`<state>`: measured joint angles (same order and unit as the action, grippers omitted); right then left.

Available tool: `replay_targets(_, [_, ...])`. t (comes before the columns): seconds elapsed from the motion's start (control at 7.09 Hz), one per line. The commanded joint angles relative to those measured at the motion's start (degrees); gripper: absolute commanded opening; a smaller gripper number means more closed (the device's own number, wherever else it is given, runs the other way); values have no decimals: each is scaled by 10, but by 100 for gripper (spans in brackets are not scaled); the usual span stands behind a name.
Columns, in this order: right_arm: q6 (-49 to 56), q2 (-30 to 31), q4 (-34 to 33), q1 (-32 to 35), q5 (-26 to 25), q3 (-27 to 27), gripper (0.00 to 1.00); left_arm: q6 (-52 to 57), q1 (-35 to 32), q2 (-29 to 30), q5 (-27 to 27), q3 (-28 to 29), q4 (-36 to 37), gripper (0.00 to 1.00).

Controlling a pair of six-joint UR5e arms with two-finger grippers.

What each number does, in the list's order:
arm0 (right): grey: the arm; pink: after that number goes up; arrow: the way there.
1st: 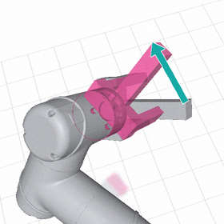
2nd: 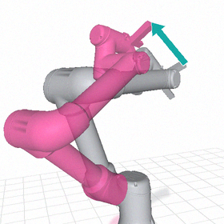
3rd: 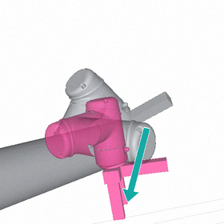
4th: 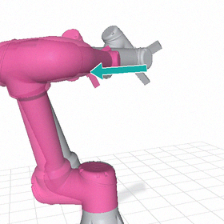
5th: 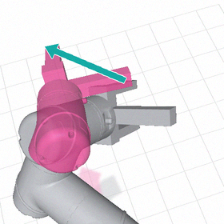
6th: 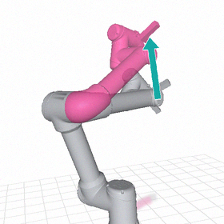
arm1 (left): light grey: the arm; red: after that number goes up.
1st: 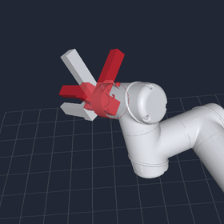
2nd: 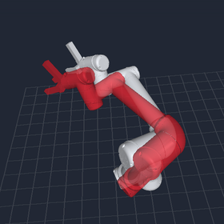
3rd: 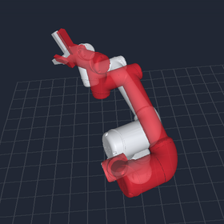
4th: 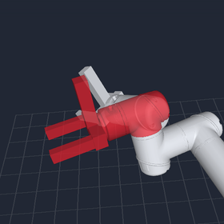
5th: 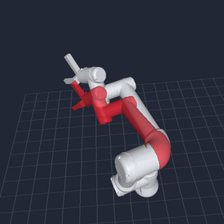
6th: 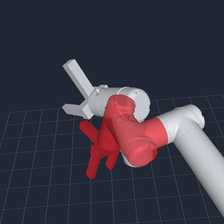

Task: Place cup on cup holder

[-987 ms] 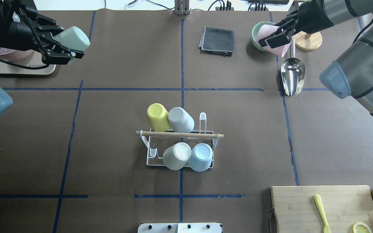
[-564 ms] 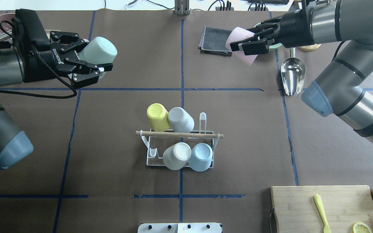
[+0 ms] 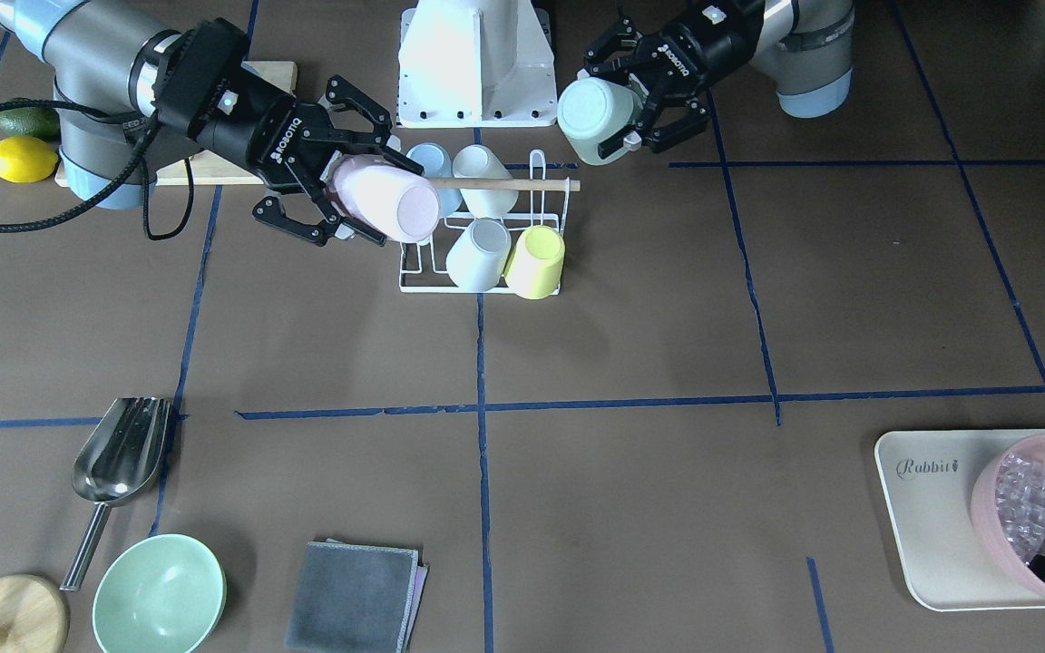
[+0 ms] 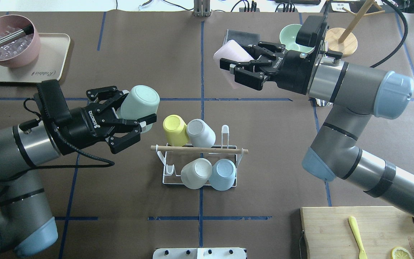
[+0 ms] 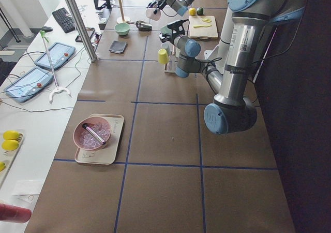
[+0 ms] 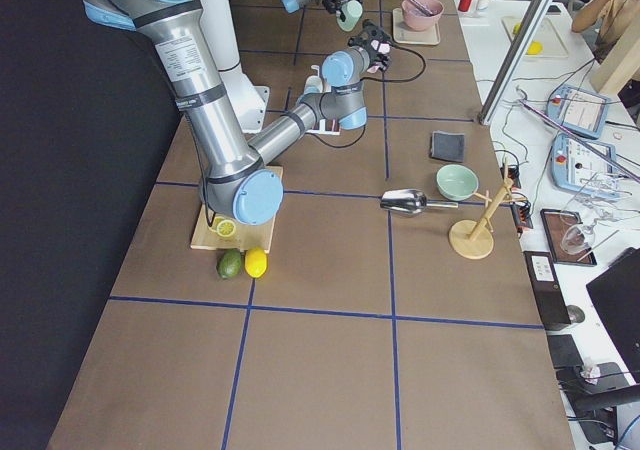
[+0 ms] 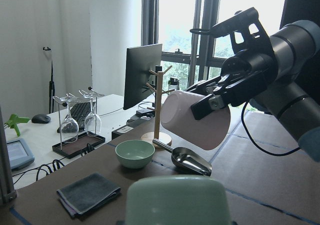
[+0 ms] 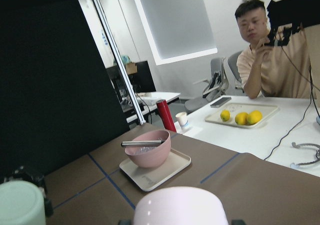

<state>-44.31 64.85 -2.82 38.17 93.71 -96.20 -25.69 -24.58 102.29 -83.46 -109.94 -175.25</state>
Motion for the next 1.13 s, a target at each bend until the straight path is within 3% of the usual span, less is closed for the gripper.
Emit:
replay_targets(0.0, [0, 17, 75, -51, -112, 3, 0, 12, 133, -29, 109, 4, -93, 5])
replay_targets(0.14, [2, 17, 92, -52, -118, 20, 0, 69, 165, -28, 135, 8, -111, 5])
replay_targets(0.71, [128, -16, 145, -77, -119, 119, 1, 179, 178, -19, 174, 54, -158, 6])
replay_targets(0.99, [184, -19, 158, -98, -119, 126, 2, 189, 175, 9, 177, 87, -157, 6])
